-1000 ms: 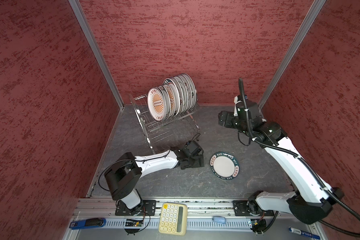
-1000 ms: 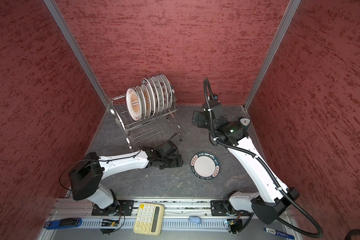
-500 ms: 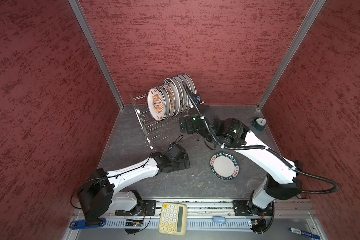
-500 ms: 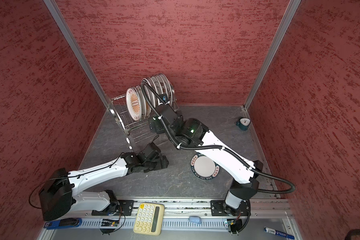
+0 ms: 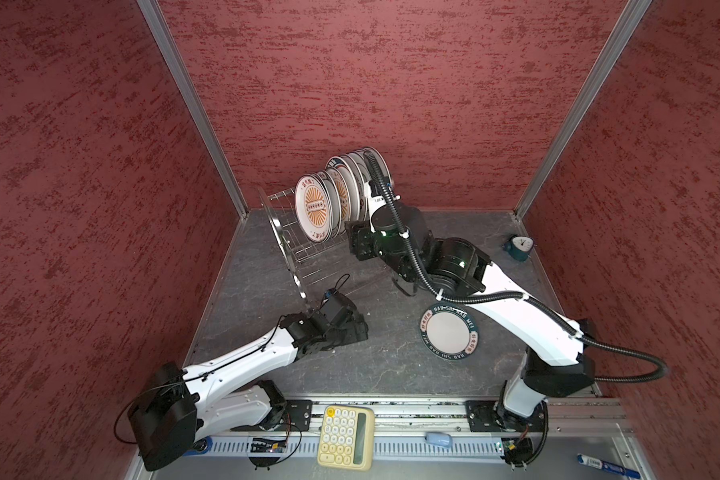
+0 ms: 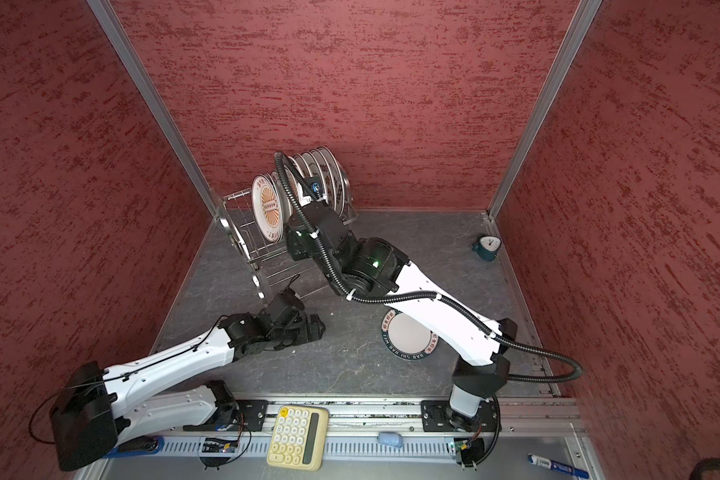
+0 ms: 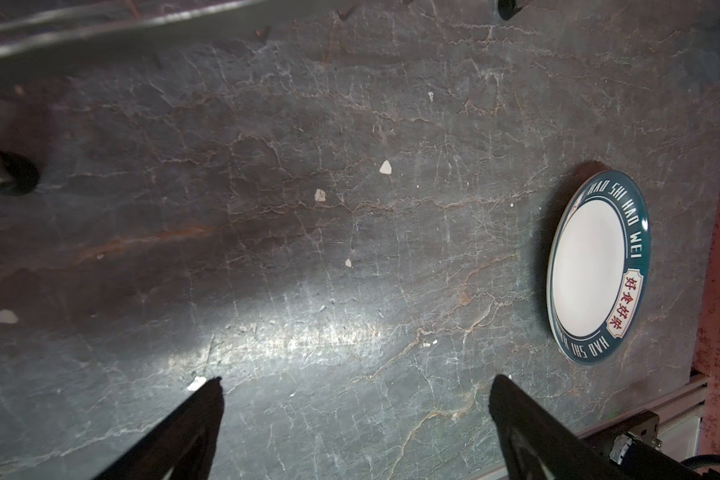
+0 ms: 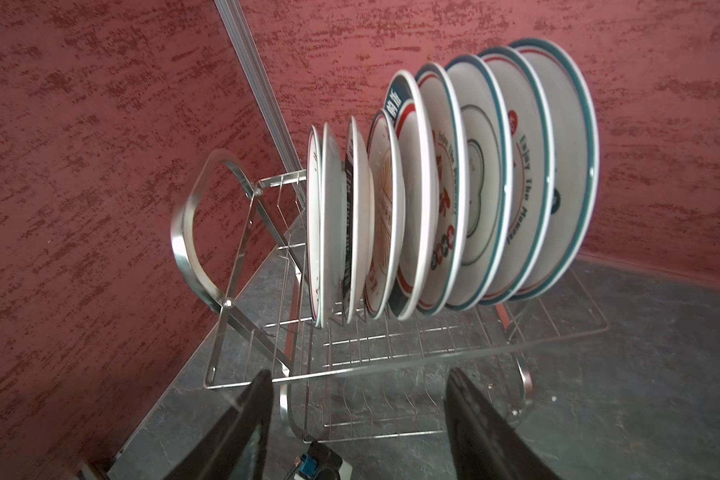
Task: Unload the plates from the dish rack
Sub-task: 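Open the left gripper and draw back while the right gripper reaches to the rack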
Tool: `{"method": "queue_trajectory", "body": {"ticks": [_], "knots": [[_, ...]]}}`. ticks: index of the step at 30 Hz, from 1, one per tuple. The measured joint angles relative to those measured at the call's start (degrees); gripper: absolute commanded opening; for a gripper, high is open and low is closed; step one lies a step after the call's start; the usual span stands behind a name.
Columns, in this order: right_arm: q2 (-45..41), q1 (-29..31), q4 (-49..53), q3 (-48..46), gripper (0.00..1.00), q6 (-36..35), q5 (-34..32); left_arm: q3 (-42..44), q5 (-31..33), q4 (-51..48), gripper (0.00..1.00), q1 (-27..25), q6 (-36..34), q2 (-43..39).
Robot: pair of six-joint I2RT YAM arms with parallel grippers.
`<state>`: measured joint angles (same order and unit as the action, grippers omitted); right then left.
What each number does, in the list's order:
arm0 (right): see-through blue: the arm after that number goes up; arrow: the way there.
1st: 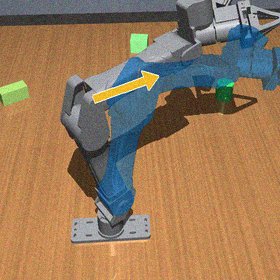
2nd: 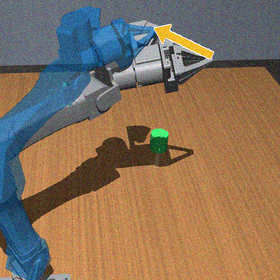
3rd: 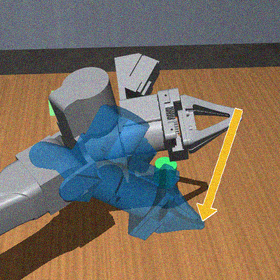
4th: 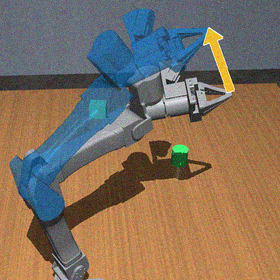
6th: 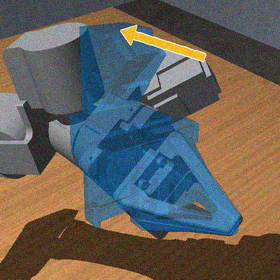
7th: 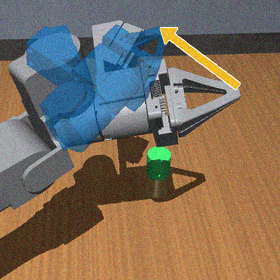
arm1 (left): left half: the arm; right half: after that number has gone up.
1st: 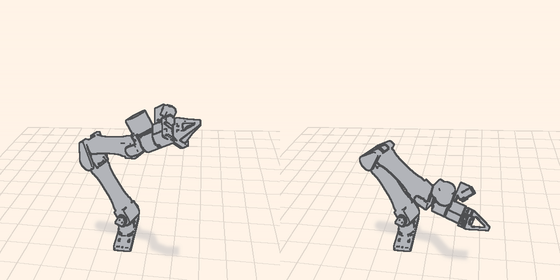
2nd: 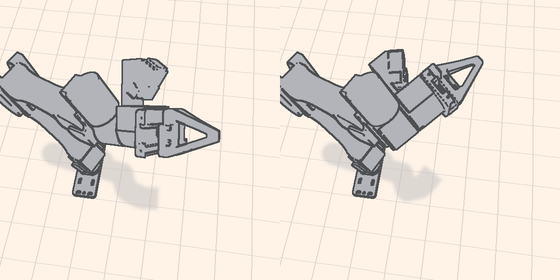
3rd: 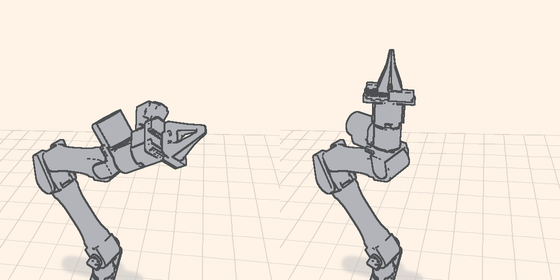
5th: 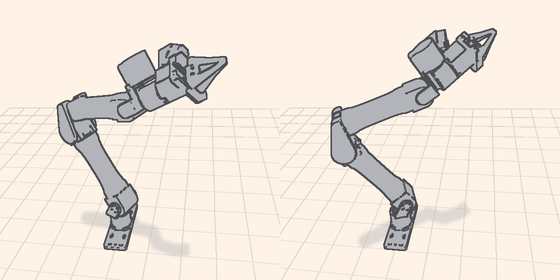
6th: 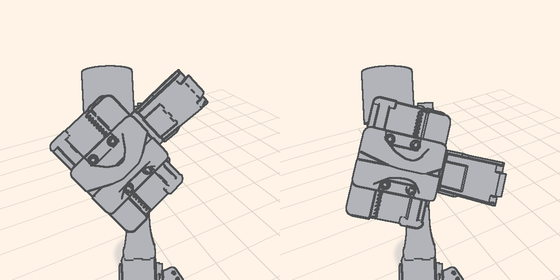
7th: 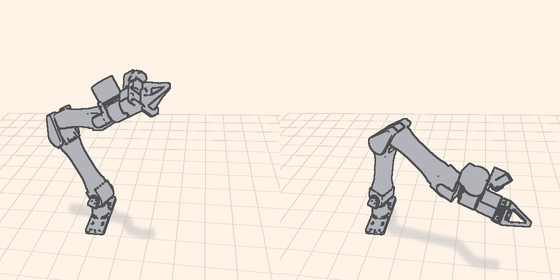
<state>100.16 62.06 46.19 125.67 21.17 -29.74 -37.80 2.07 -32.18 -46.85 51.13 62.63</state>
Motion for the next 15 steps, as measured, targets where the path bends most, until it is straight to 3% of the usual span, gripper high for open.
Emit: {"method": "queue_trajectory", "body": {"ticks": [8, 15], "knots": [[14.08, -2.05, 2.01, 20.59, 0.52, -0.37, 1.49, 1.84, -1.09, -0.59, 0.99, 3.13, -0.59, -5.86], [17.51, -5.16, 3.41, 22.80, 0.47, -0.22, 3.13, 2.49, -2.03, -2.14, 0.99, 5.49, -1.14, -9.20]]}}
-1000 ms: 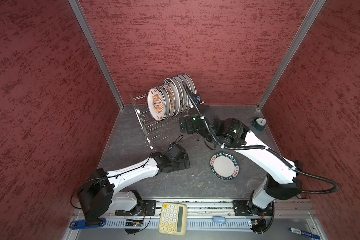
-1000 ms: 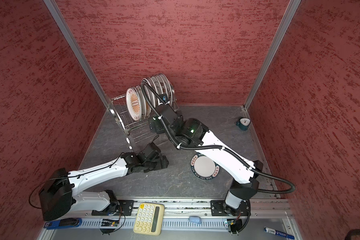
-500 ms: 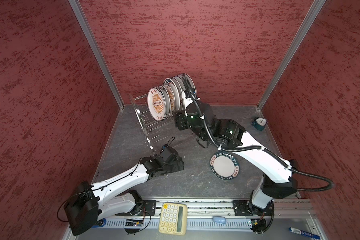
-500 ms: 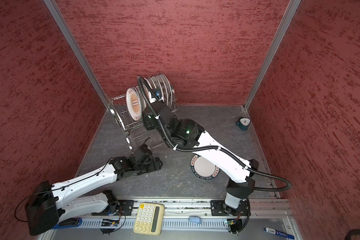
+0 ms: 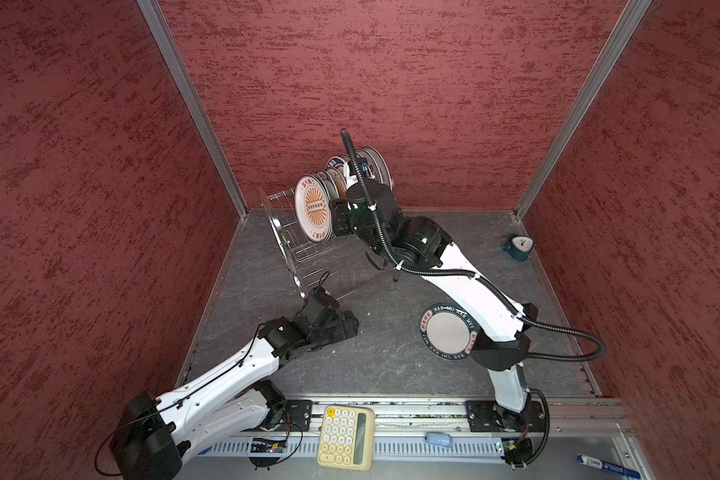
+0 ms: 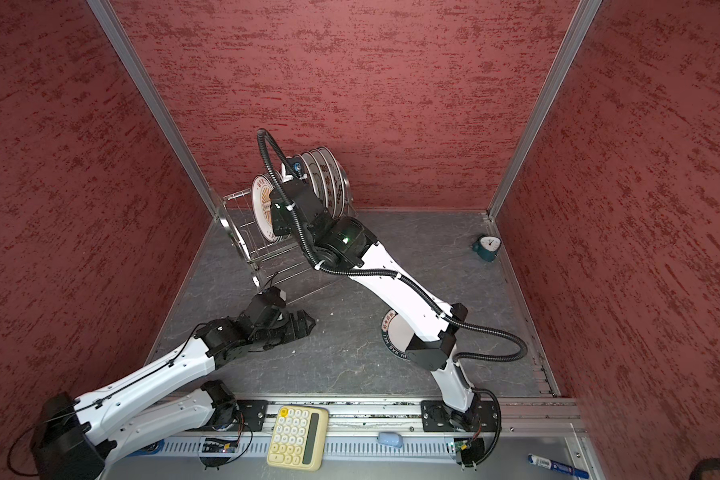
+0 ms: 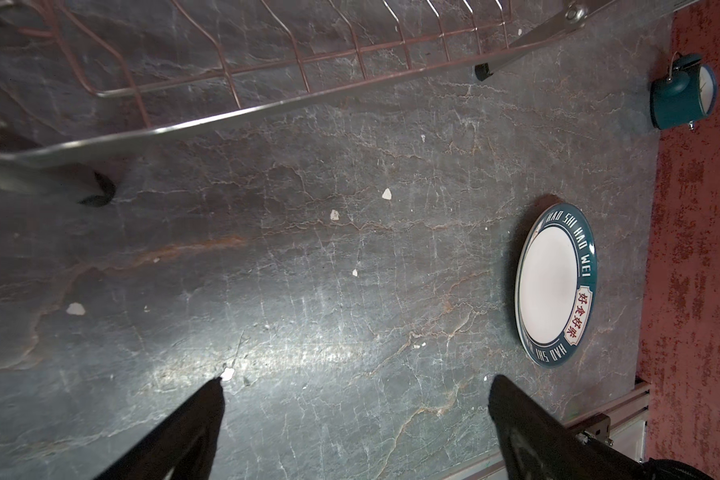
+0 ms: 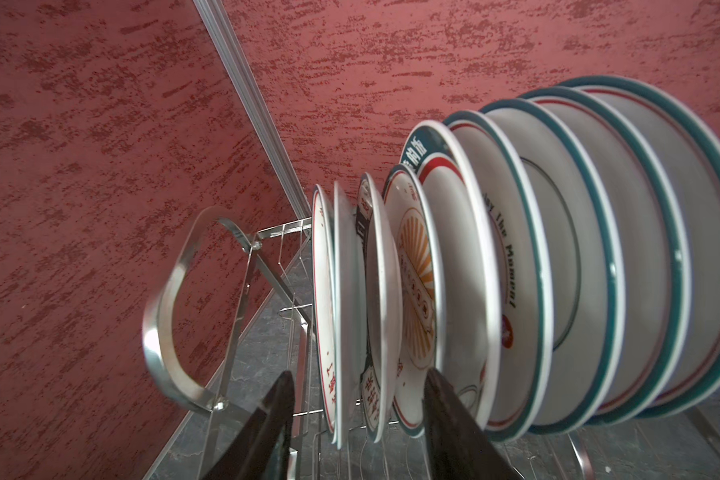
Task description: Unload the plates from the dish rack
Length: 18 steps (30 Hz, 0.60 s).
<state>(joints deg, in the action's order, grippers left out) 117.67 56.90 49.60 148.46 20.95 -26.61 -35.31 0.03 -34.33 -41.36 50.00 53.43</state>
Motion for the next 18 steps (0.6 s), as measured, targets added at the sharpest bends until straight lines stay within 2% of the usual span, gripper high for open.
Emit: {"method": "queue_trajectory", "body": {"ticks": [18], "knots": [[0.13, -1.77, -0.55, 0.00, 0.40, 0.90, 3.74, 1.79, -1.42, -0.55, 0.99, 1.57, -0.96, -0.24]]}}
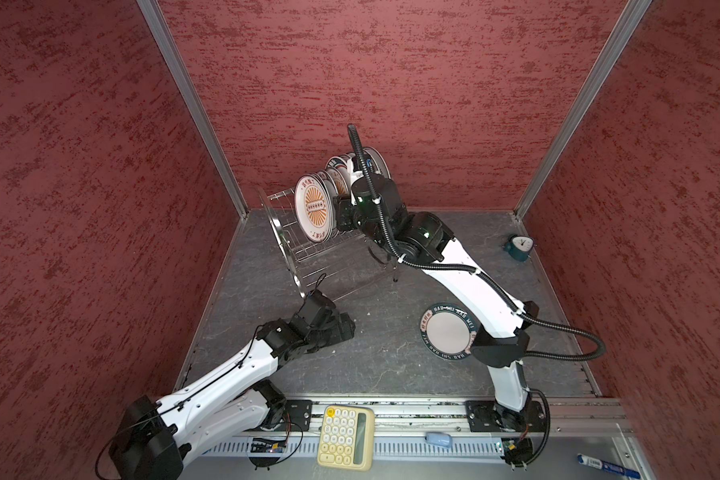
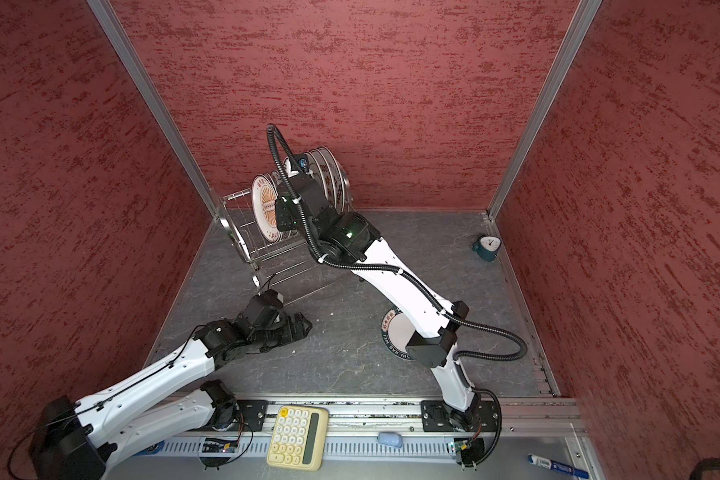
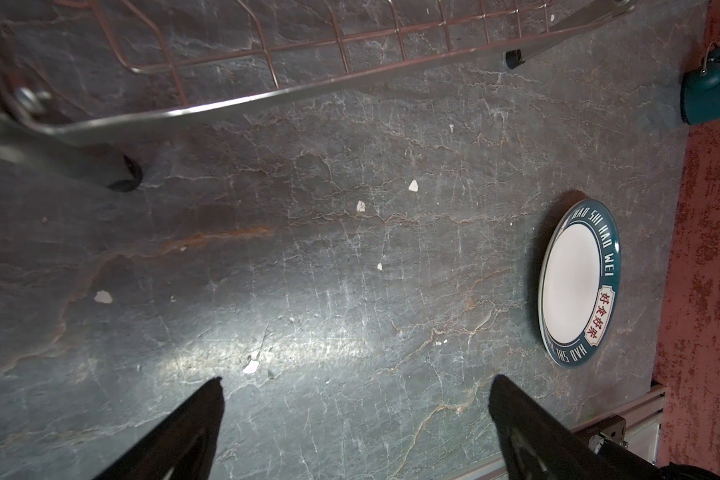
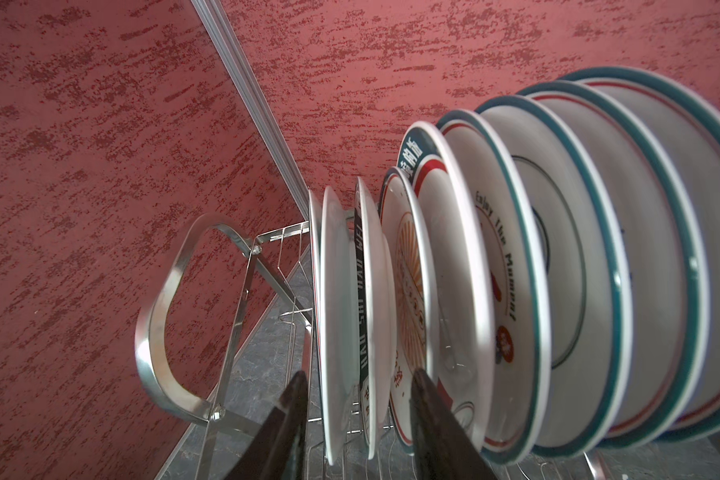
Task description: Unload the plates from the dish rack
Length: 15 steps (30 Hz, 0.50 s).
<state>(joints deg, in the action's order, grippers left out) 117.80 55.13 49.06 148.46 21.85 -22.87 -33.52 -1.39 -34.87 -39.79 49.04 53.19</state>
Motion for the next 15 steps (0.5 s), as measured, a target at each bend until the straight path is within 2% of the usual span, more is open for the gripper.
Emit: {"method": "queue_trajectory", "body": {"ticks": [15], "knots": [[0.46, -1.18, -1.22, 0.00, 0.37, 0.70, 1.20, 0.61, -0.04, 0.04, 0.99, 0.39, -0.02, 0.00]]}}
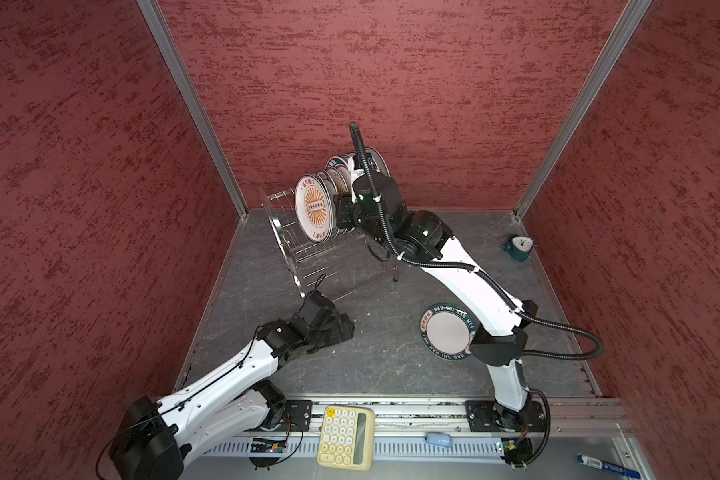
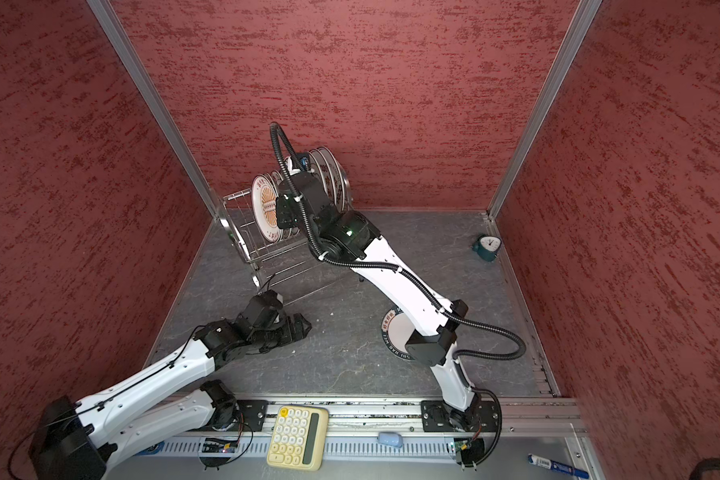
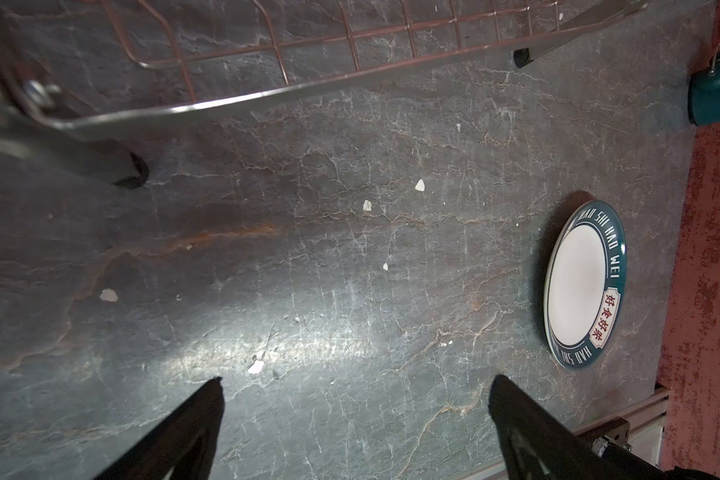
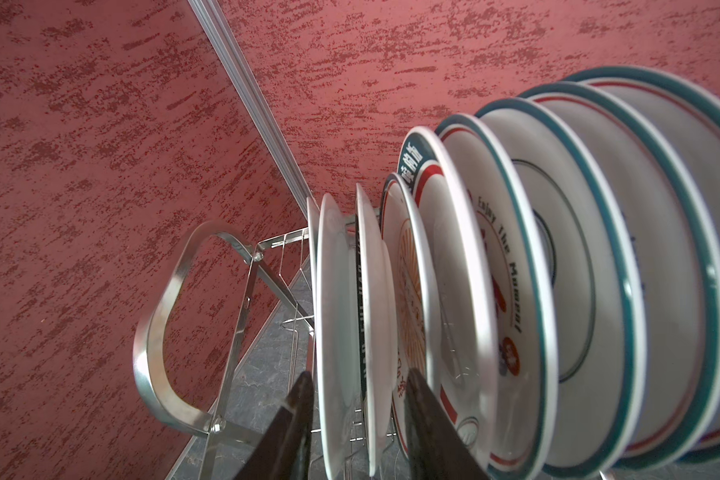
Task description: Unload the plates from the dish rack
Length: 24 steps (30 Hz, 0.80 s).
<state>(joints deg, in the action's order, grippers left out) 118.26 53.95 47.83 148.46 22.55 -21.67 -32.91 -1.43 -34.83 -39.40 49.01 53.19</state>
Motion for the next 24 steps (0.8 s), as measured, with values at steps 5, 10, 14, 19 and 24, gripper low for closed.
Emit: {"method": "queue_trajectory", "body": {"ticks": [5, 10, 14, 19, 24], "knots": [[0.04, -0.17, -0.04, 0.00, 0.36, 0.24, 0.04, 0.13, 0.00, 0.02, 0.99, 0.22, 0.00, -0.02], [0.07, -0.46, -0.04, 0.00, 0.35, 0.63, 0.04, 0.15, 0.00, 0.00, 0.99, 0.24, 0.00, -0.37], [0.31, -0.59, -0.07, 0.00, 0.34, 0.98, 0.02, 0.15, 0.00, 0.00, 0.99, 0.37, 0.00, -1.03], [1.22, -0.66, -0.02, 0.00, 0.31, 1.07, -0.85, 0.35, 0.00, -0.15, 0.99, 0.57, 0.00, -1.79], [1.88, -0.66, -0.02, 0.00, 0.30, 1.11, -2.47, 0.39, -0.04, -0.28, 0.99, 0.74, 0.00, -2.64]]}}
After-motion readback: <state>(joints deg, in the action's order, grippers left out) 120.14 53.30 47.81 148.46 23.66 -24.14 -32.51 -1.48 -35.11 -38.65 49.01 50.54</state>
